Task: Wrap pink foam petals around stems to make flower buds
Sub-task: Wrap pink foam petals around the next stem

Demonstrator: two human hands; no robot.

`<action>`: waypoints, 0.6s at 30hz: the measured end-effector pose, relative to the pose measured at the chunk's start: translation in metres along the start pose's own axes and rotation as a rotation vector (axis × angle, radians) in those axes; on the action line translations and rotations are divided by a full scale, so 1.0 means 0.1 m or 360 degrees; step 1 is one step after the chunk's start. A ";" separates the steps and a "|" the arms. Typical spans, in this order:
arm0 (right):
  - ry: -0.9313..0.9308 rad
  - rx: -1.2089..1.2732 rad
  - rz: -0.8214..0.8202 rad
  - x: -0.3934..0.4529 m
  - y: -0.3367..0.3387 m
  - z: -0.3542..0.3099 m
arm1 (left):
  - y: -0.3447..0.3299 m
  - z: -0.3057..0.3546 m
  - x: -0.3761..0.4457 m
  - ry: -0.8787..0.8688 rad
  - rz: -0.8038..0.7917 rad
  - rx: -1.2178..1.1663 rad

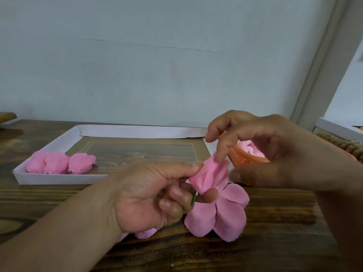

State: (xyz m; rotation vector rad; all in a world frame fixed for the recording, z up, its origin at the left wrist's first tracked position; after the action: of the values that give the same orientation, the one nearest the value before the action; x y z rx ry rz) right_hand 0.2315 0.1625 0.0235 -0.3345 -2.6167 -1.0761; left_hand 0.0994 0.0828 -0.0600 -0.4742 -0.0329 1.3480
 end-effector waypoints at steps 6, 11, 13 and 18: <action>-0.0030 -0.0282 -0.0040 0.00 -0.05 -0.01 | 0.04 -0.02 0.03 -0.0077 -0.0070 0.0057; -0.0033 -0.0332 -0.0067 0.02 -0.10 0.01 | 0.03 -0.02 0.03 -0.0069 -0.0082 0.0077; -0.0018 -0.0329 -0.0074 0.02 -0.11 0.03 | 0.03 -0.02 0.03 -0.0072 -0.0080 0.0076; 0.0023 -0.0079 -0.0093 0.03 -0.11 0.05 | 0.05 -0.01 0.02 -0.0071 -0.0088 0.0059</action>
State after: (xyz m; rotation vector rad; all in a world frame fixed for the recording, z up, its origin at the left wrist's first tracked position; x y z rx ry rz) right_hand 0.2241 0.1590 0.0141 -0.2614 -2.6056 -1.1597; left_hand 0.0958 0.0854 -0.0636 -0.4091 -0.0575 1.3031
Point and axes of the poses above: each hand's wrist, its own x-axis towards the middle knuckle, its own y-axis out of the back of the hand, z = x × y, the point moved 4 cm from there along x, towards the middle knuckle, and after that the axes turned 10 degrees about x, right-handed, at the moved point
